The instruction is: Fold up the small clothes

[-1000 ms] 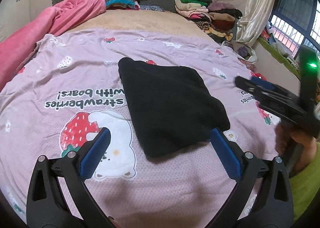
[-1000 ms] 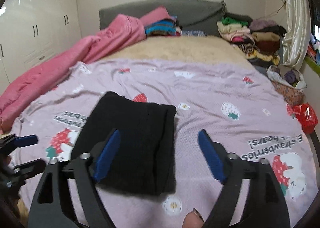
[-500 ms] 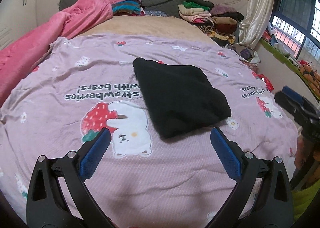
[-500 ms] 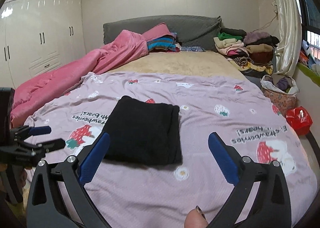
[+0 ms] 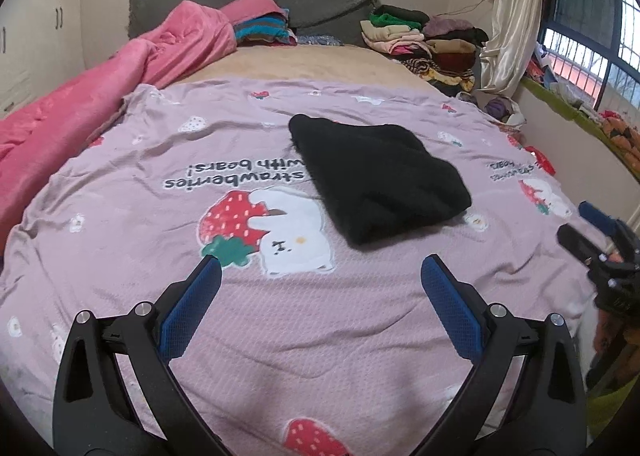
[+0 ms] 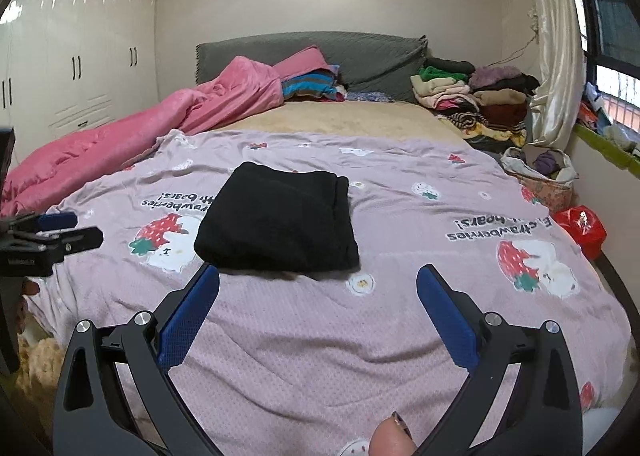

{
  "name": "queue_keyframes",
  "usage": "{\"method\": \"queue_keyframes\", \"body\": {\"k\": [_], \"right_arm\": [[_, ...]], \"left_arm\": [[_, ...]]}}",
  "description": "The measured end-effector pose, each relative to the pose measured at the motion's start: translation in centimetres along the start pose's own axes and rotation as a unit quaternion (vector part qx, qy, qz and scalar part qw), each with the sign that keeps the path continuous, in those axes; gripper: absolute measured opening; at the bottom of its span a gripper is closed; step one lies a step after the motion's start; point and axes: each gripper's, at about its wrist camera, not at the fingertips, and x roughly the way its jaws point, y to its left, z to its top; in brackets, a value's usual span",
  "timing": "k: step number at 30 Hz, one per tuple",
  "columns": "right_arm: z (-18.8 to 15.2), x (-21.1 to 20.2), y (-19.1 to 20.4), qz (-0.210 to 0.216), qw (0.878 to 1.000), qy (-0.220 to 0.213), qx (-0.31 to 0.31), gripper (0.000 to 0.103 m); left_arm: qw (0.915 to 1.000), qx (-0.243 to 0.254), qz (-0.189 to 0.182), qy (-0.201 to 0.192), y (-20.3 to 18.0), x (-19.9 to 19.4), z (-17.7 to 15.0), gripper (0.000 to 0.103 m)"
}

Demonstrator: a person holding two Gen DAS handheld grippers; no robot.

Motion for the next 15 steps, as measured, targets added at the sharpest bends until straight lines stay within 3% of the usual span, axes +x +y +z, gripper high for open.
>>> {"method": "queue_keyframes", "body": {"k": [15], "right_arm": [[-4.3,1.8,0.0,-0.019,0.997,0.050,0.059,0.099]], "left_arm": [[0.9992,-0.002,-0.021,0.033,-0.2,2.3,-3.8,0.094]]}}
